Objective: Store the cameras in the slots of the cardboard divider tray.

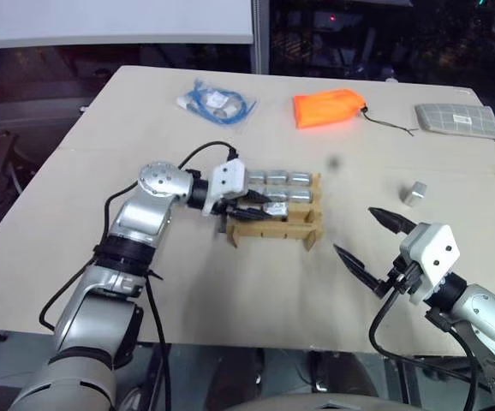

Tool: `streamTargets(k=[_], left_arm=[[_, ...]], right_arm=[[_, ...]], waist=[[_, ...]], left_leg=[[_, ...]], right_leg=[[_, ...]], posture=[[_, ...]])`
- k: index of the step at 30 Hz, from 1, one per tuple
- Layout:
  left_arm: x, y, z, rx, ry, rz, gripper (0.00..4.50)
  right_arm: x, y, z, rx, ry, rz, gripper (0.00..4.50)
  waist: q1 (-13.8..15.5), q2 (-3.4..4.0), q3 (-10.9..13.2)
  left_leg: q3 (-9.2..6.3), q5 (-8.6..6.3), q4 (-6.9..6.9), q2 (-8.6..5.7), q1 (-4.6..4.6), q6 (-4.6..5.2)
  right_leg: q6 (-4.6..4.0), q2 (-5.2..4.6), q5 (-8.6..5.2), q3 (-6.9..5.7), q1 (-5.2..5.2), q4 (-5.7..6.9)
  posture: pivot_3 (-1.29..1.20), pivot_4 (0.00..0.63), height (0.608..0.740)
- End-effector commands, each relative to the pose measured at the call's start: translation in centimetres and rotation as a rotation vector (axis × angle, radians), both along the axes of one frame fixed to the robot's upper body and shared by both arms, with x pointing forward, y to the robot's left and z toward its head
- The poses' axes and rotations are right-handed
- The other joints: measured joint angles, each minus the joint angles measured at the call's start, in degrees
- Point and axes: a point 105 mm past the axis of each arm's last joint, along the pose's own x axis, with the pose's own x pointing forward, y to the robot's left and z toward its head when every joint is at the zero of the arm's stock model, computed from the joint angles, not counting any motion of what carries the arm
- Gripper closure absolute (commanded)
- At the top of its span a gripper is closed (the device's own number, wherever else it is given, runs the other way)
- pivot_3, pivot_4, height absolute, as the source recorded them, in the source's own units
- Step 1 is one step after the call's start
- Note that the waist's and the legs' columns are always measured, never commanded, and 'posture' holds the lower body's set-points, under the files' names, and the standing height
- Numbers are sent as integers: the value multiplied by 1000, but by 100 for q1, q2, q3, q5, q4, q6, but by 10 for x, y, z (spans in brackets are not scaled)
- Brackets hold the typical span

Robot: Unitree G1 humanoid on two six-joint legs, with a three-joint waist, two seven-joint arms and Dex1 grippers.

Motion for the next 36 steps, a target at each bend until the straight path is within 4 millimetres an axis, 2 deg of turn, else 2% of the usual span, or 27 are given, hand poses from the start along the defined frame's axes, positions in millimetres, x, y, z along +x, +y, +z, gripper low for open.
streamTargets(k=[1,6,15,17,19,21,23,25,31,36], left_arm=[[1,-1,16,-72,41,-6,3762],[4,1,19,-86,83,7,3762],[15,2,6,4,58,15,3762],[16,3,3,13,96,19,3762],[16,3,5,3,119,14,2682],[17,2,7,-5,112,16,1856],[18,0,16,-55,77,28,833],[14,0,28,-124,58,22,12],[-7,6,52,-287,-6,67,12],[-39,3,50,-362,35,111,12]], right_arm=[[-4,4,11,3,-58,20,0],[-4,4,11,2,-57,19,0],[-6,3,11,1,-54,11,0],[-6,3,10,0,-53,10,0],[-7,3,10,0,-51,9,0],[-8,3,10,1,-48,9,0],[-8,2,9,5,-40,6,0],[-6,1,8,7,-32,-6,0],[26,-22,-1,16,26,-214,0],[68,-65,-9,14,88,-515,0]], waist=[[1,0,0],[1,-1,1],[5,-1,1],[4,-1,1],[-2,-1,1],[-5,-1,1],[-3,-1,1],[4,-3,3],[-47,-1,1],[-61,2,3]], left_leg=[[-1,0,0,0,-3,0],[-3,-1,1,-1,-12,2],[-3,-2,2,-1,-12,3],[-4,-2,8,-1,-11,3],[-4,-2,11,-1,-12,4],[-4,-3,12,0,-13,5],[-5,-4,12,0,-16,7],[-5,-5,12,0,-17,8],[-7,-5,14,3,-17,7],[-8,-4,14,6,-18,6]], right_leg=[[0,0,0,-1,-1,-1],[1,0,0,-4,-5,-6],[0,0,0,-5,-5,-5],[0,0,0,-6,-4,-3],[0,0,0,-6,-4,-1],[0,0,0,-5,-5,-1],[0,0,0,-6,-6,-2],[0,-1,0,-7,-6,-2],[0,-5,1,-6,-6,-2],[-1,-10,1,-11,-7,2]], posture=[[0,150,740],[0,150,740],[0,150,740],[0,150,740],[0,150,740],[0,150,740],[0,150,740],[0,150,740],[0,150,740],[0,150,740]])
